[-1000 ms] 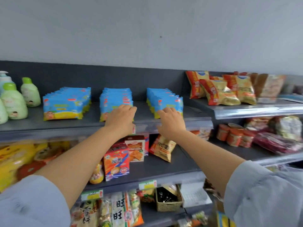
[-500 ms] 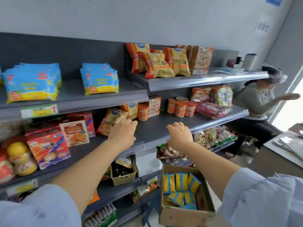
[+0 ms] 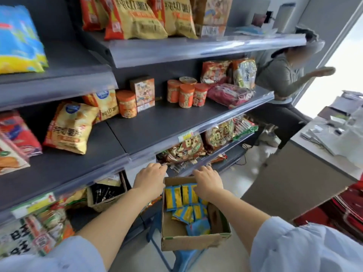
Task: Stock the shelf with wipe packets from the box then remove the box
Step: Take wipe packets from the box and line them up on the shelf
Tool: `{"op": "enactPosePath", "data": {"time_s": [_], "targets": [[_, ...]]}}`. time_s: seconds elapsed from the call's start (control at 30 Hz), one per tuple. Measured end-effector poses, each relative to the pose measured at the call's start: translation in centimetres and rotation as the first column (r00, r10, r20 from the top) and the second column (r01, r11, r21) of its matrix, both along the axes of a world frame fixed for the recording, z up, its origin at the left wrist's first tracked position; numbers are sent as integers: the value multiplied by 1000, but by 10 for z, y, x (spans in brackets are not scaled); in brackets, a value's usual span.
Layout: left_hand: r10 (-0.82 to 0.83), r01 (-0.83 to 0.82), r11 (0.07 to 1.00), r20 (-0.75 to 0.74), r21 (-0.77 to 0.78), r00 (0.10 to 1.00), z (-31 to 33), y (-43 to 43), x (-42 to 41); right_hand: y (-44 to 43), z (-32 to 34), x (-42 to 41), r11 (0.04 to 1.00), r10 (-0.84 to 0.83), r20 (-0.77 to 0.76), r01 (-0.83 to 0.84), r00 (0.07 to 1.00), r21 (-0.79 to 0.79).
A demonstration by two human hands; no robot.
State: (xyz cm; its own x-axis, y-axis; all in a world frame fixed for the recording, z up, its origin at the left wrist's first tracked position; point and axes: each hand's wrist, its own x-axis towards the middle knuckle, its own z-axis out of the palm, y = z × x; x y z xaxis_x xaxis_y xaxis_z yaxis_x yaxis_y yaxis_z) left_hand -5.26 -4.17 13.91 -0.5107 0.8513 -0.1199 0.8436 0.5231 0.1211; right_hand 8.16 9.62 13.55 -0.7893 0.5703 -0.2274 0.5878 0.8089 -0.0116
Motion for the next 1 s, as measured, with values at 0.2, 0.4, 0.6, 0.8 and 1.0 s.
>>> {"op": "enactPosePath", "data": {"time_s": [0.2, 0.4, 0.6, 0.8, 1.0], "targets": [[-17, 32, 993, 130, -112, 991, -67, 38, 5, 34, -60, 10, 995, -20, 108, 31, 994, -96], [42, 12, 976, 243, -217, 969, -121, 70, 16, 67, -115, 13, 979, -35, 162, 66, 986, -194], [197, -99, 948, 312, -303, 929, -172, 98, 26, 104, -171, 4, 949, -7, 200, 70, 980, -307], [385, -249, 899, 377, -362, 843, -227, 124, 18, 126, -229, -17, 793, -228, 166, 282, 959, -540], [449, -331, 877, 347, -350, 823, -280, 150, -2, 128, -282, -41, 403, -542, 231, 491, 808, -773]]}}
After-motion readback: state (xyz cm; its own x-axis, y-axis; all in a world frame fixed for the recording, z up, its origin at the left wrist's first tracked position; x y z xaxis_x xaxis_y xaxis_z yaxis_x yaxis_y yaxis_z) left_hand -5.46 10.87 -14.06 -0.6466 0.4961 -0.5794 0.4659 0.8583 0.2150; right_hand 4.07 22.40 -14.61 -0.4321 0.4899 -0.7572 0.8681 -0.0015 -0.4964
